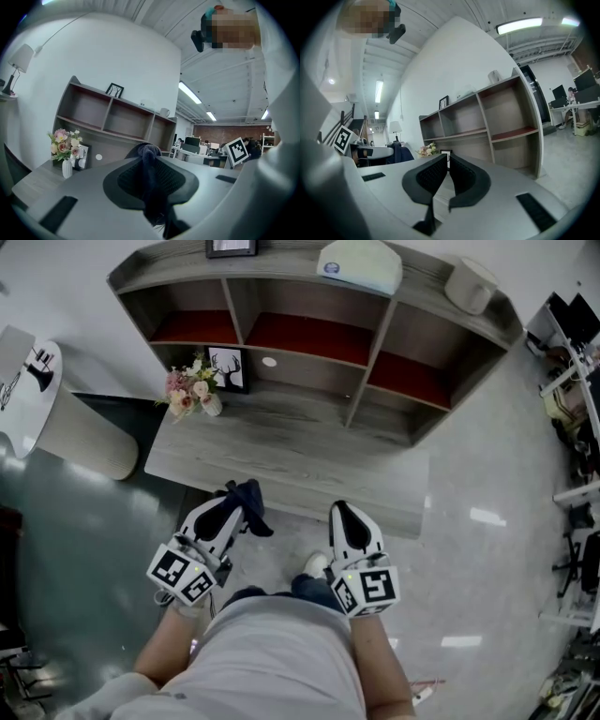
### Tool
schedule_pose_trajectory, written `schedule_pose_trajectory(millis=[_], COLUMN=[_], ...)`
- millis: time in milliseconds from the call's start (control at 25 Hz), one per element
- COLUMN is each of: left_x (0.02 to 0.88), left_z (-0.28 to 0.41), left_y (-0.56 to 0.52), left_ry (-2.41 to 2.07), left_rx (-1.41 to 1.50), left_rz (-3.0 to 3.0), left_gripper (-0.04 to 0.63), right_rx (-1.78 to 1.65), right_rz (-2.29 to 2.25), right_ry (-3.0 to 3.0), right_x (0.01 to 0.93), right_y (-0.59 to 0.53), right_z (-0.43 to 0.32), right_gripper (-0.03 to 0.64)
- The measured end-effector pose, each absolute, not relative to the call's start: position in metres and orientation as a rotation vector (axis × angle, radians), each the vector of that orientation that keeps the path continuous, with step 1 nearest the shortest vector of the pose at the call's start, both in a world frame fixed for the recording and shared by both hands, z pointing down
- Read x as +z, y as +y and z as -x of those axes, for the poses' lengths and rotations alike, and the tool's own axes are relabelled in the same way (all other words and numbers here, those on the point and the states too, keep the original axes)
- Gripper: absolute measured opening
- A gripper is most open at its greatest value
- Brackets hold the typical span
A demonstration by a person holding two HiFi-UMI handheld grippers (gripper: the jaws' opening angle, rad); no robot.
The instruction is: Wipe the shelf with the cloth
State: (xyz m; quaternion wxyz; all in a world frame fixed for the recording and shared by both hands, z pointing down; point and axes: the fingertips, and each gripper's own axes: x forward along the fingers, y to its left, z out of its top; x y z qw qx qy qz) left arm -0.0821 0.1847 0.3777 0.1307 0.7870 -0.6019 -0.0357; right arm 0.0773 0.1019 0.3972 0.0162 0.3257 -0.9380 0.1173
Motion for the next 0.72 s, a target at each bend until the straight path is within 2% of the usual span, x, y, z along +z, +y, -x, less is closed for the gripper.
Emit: schedule_pose_trajectory(millis=[320,720], left_x=[0.378,0.389], left_z=[0.059,0.052], left_y=[0.121,0.050], left_ry=[-1.793,-1.712], left_rx=[-0.134,-0.137], left_rz=[-2.249,-2.254], left_gripper=[0.074,0.074], right_rx=[0.384,0.380], right_rz=[-0.980,-1.003], right_ry=[-2.924,-2.897], right_x=[0.402,0.401], right_y=[0.048,0.024], right_z=[-0.108,-0.111], right_gripper=[0.025,0.025])
